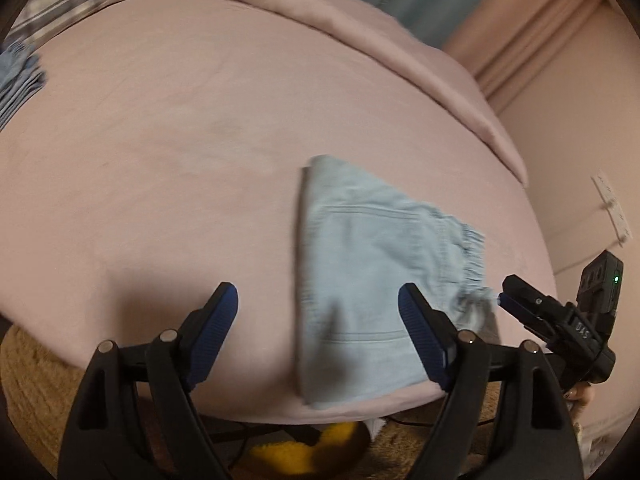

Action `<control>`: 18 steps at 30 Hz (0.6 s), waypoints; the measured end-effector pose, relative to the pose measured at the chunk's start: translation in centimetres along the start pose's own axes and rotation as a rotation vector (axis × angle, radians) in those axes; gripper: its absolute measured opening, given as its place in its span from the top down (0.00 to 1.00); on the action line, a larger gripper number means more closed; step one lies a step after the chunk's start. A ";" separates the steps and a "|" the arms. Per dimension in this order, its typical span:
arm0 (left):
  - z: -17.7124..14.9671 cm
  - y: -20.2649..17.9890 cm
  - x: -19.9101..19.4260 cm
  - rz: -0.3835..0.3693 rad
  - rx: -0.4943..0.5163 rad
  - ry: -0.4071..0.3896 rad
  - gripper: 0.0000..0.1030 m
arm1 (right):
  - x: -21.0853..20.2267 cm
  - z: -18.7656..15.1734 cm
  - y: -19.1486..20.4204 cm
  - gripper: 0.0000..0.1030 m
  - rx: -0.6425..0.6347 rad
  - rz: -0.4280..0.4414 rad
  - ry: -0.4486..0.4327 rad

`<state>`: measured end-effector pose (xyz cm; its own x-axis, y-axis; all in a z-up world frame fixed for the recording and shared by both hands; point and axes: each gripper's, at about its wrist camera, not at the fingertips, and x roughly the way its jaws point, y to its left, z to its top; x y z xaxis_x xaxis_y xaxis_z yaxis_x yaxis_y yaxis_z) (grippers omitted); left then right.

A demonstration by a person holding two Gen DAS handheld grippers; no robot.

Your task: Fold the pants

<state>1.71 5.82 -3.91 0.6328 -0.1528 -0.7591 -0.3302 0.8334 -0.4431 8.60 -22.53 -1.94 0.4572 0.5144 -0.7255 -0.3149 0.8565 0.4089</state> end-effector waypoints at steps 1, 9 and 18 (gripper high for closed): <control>0.0 0.3 -0.2 0.011 -0.006 0.001 0.20 | 0.7 0.1 0.4 0.04 -0.011 0.022 0.020; -0.1 1.9 -1.4 0.045 -0.011 -0.003 0.20 | 6.2 0.2 0.7 0.04 0.015 0.062 0.125; -0.1 1.7 -1.0 0.045 -0.010 -0.011 0.20 | 5.1 0.2 2.7 0.68 -0.052 0.078 0.091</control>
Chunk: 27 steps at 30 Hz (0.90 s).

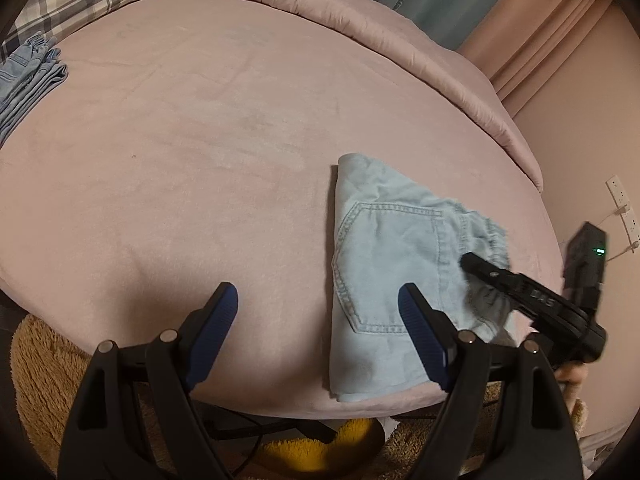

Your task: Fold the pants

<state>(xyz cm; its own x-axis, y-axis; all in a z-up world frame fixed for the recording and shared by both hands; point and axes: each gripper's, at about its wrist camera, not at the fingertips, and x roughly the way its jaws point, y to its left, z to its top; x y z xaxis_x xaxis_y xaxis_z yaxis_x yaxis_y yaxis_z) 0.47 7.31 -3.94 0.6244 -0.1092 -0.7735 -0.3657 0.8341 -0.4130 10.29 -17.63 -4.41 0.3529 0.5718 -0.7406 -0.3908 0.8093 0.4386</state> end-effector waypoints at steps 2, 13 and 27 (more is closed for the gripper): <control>0.1 -0.1 0.1 0.002 0.004 -0.002 0.20 | -1.4 0.1 0.6 0.69 -0.030 0.001 -0.035; 0.7 -1.8 0.9 -0.014 0.054 0.012 0.20 | -8.5 1.1 1.0 0.71 -0.137 -0.131 -0.229; 5.4 -6.6 7.9 -0.079 0.160 0.086 0.59 | -3.6 0.0 -6.3 0.71 0.069 -0.250 -0.090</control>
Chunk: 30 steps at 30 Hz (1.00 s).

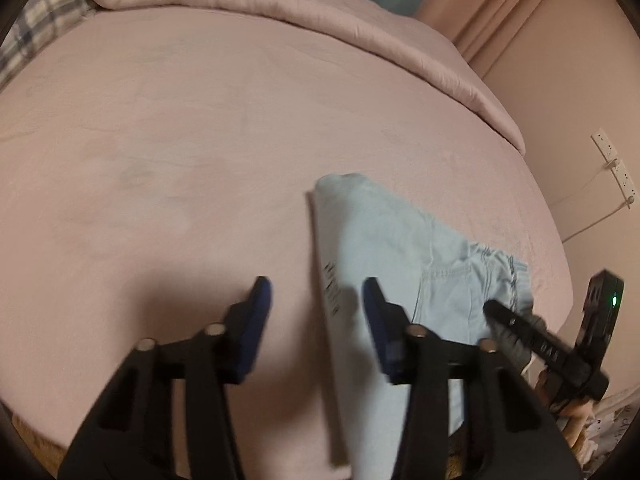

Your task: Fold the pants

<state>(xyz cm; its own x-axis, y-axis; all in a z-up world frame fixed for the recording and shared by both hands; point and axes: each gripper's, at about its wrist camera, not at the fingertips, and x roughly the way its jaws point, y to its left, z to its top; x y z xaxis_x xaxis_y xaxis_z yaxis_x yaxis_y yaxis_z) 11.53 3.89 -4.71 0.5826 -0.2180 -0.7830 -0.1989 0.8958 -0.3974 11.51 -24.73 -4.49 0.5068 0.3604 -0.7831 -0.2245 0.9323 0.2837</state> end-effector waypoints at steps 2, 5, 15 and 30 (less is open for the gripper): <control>0.8 -0.3 1.5 -0.055 -0.012 0.040 0.61 | 0.4 0.0 -0.3 0.70 0.025 0.016 -0.001; 1.4 -1.0 2.6 -0.076 0.004 0.061 0.62 | 0.4 0.0 -0.1 0.70 0.018 0.014 -0.005; -0.9 -0.4 4.6 -0.060 0.001 0.127 0.57 | 0.2 -0.5 -1.0 0.70 0.027 0.013 -0.011; -7.7 -0.7 0.7 -0.055 0.044 0.157 0.57 | 0.1 -0.8 -1.2 0.64 0.034 -0.001 -0.018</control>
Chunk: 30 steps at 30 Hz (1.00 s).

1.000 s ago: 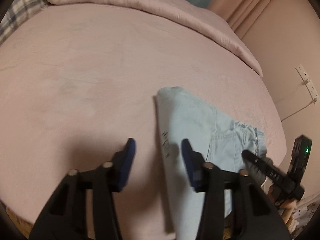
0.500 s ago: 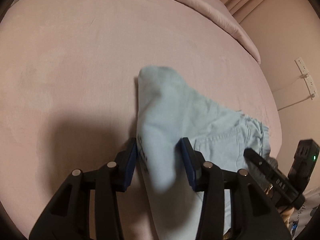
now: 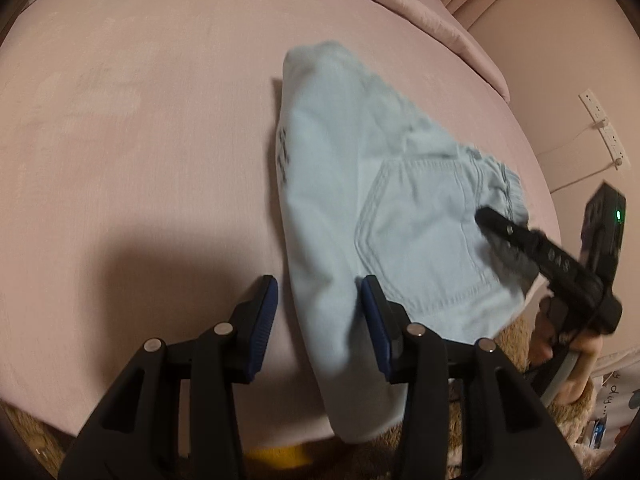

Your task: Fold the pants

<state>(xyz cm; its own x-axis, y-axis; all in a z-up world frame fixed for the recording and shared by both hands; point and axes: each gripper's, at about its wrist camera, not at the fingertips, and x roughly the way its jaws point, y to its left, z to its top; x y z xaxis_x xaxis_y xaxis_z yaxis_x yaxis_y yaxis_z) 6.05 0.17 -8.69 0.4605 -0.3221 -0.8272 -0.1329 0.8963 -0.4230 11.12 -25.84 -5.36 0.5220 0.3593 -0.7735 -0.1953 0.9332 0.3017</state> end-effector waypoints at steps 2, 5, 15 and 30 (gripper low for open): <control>-0.9 -0.1 -0.4 0.010 0.010 -0.005 0.57 | -0.1 0.0 0.0 0.63 0.005 -0.004 0.000; -1.5 0.1 -0.8 0.008 0.000 -0.004 0.57 | -0.3 -0.1 -0.1 0.59 0.008 -0.014 -0.001; -3.2 0.3 -1.4 -0.042 -0.037 0.023 0.57 | -4.5 -2.1 -1.1 0.51 0.041 0.027 -0.027; -3.9 -0.7 -1.2 -0.017 -0.029 0.024 0.58 | -3.4 -3.7 -1.7 0.69 0.032 -0.012 -0.002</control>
<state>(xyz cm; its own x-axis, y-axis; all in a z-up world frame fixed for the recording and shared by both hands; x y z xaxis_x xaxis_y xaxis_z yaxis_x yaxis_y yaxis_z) 2.13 -1.26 -8.83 0.4416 -0.3444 -0.8285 -0.1507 0.8818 -0.4469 6.61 -28.66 -5.31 0.5259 0.3479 -0.7761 -0.1624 0.9368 0.3099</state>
